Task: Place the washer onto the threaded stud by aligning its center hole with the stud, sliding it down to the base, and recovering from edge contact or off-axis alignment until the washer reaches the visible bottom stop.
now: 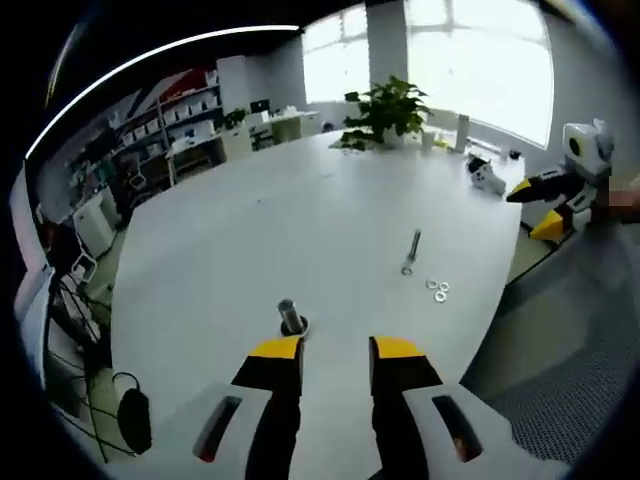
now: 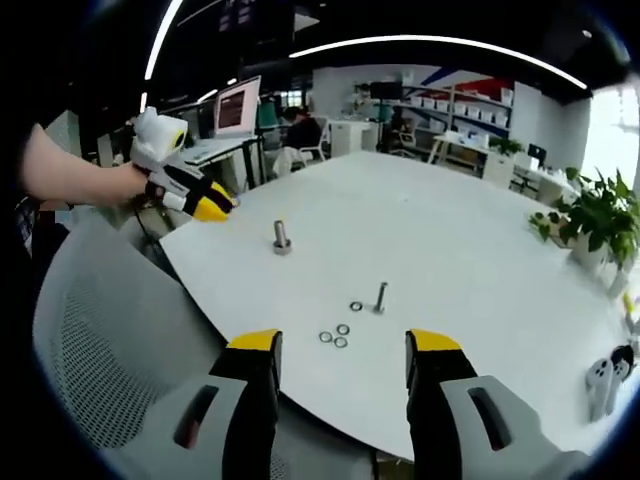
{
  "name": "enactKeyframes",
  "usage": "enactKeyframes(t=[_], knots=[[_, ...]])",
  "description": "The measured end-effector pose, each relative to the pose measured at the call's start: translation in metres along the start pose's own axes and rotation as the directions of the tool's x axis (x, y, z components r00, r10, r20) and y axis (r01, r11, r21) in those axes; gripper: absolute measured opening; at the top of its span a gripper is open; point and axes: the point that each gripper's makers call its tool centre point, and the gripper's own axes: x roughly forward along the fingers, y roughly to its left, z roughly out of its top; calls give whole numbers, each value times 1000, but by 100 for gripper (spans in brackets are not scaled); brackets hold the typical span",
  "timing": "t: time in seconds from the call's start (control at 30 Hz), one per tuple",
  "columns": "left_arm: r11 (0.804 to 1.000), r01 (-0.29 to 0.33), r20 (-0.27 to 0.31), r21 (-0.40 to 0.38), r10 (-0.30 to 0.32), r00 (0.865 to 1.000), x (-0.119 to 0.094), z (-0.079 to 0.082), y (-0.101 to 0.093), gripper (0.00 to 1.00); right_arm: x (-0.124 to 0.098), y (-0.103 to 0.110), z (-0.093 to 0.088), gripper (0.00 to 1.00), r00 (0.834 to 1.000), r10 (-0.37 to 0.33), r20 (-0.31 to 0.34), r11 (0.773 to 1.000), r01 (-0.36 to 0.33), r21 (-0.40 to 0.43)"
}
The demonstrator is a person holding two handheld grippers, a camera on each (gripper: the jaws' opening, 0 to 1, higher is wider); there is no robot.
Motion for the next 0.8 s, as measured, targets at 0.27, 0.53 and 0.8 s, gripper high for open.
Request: enactKeyframes(t=[0.27, 0.53, 0.8], knots=[[999, 50, 11, 22, -50, 999, -24, -5, -23, 26, 2, -5, -12, 52, 997, -32, -64, 999, 31, -22], [999, 39, 74, -3, -39, 997, -41, 6, -30, 27, 1, -10, -17, 53, 994, -54, -93, 998, 52, -17], [999, 46, 130, -5, -45, 990, -38, 9, -35, 24, 3, -9, -23, 53, 990, -59, -132, 998, 54, -41]])
